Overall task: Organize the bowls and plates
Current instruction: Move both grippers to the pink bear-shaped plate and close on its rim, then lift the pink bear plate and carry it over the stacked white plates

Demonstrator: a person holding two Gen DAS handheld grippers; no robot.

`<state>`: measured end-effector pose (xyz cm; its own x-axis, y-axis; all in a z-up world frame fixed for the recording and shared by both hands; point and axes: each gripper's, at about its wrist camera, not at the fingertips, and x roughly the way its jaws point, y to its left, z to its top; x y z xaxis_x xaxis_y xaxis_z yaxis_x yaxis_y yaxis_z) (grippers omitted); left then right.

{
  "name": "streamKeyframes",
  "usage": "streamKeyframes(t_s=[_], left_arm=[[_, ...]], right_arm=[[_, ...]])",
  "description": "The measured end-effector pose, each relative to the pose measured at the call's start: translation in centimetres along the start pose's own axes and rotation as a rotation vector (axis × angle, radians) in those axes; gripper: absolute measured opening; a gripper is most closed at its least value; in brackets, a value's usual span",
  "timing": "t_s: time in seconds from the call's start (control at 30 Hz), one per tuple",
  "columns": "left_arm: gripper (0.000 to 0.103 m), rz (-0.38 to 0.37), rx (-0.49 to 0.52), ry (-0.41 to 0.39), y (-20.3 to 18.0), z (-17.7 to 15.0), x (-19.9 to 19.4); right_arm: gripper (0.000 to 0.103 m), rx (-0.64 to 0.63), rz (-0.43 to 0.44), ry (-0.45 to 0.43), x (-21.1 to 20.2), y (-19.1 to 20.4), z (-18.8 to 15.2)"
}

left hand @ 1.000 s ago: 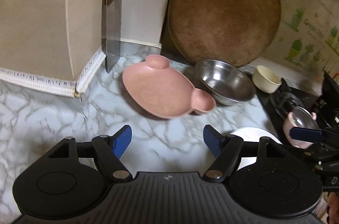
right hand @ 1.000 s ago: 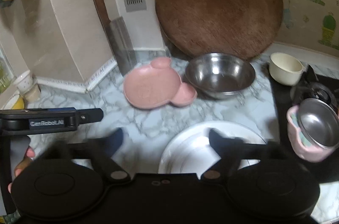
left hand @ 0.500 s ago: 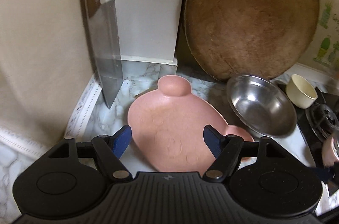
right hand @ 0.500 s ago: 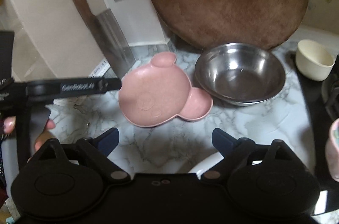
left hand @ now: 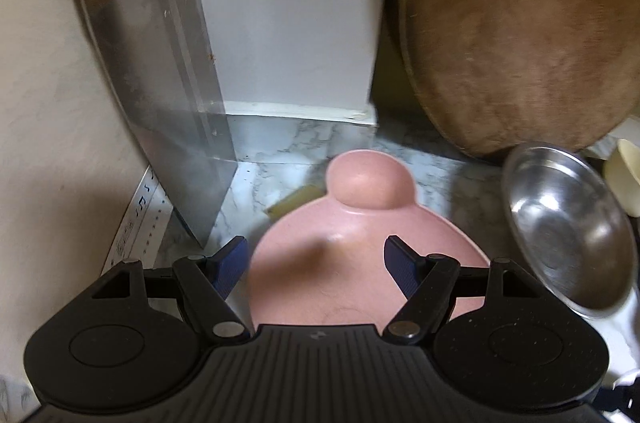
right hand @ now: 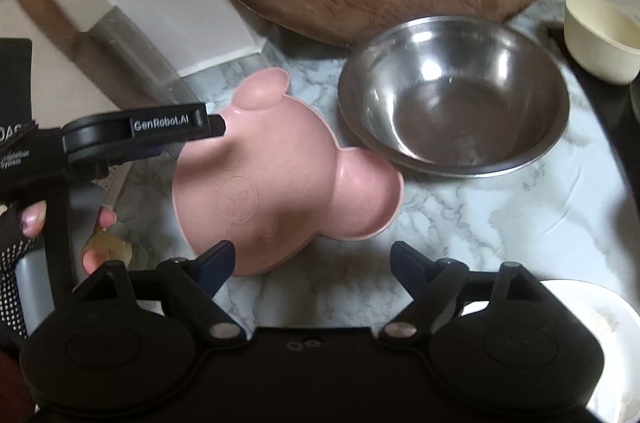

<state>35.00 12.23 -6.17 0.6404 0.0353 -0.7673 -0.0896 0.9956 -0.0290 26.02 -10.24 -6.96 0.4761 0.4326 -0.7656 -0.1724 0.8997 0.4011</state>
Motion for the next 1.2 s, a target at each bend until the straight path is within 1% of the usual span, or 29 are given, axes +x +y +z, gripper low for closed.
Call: streamKeyframes(t_s=[0.13,0.3,0.37,0.43,0.47,0.53,0.6,0.7,0.77,0.83,0.9,1.0,1.1,1.2], left_arm=[[0.074,0.023,-0.007,0.014,0.7,0.6,1.5],[0.073,0.040,-0.006,0.040,1.1,1.0,3.0],[0.072,0.039,-0.009,0.046,1.3,1.0,3.4],[0.061,0.033,-0.013,0.062,1.6,1.1,3.8],[0.059,0.031,-0.022,0.067,1.8,1.1,4.0],[0.047,0.011,-0.050,0.079,2.2,1.2,4.3],[0.041,-0.005,-0.072,0.087,2.5,1.2,4.4],[0.032,-0.009,-0.091,0.098,2.9,1.1,4.5],[0.030,-0.015,-0.102,0.099,3.2,1.0,4.3],[0.025,-0.021,-0.115,0.101,3.5,0.9,4.2],[0.021,-0.025,-0.128,0.102,3.9,0.7,3.8],[0.016,-0.025,-0.132,0.099,3.9,0.4,3.2],[0.013,-0.022,-0.132,0.099,4.0,0.0,2.5],[0.012,-0.028,-0.145,0.101,4.2,-0.5,1.8]], right_arm=[[0.077,0.021,0.007,0.041,1.6,0.2,0.0],[0.064,0.068,0.002,0.060,3.0,0.3,0.0],[0.060,0.091,0.009,0.073,3.4,0.3,0.1],[0.058,0.105,0.012,0.080,3.8,0.2,0.3],[0.055,0.113,0.014,0.082,4.0,0.2,0.4],[0.050,0.144,0.020,0.087,4.3,-0.1,0.6],[0.046,0.171,0.029,0.089,4.5,-0.4,0.7],[0.040,0.196,0.031,0.093,4.8,-0.6,0.9],[0.036,0.210,0.033,0.095,4.8,-0.7,0.8],[0.033,0.220,0.043,0.107,4.8,-0.8,0.7],[0.026,0.232,0.051,0.109,4.7,-0.9,0.6],[0.019,0.219,0.061,0.102,4.3,-0.9,0.4],[0.017,0.214,0.052,0.102,3.9,-0.9,0.1],[0.016,0.206,0.047,0.096,3.5,-1.0,-0.1]])
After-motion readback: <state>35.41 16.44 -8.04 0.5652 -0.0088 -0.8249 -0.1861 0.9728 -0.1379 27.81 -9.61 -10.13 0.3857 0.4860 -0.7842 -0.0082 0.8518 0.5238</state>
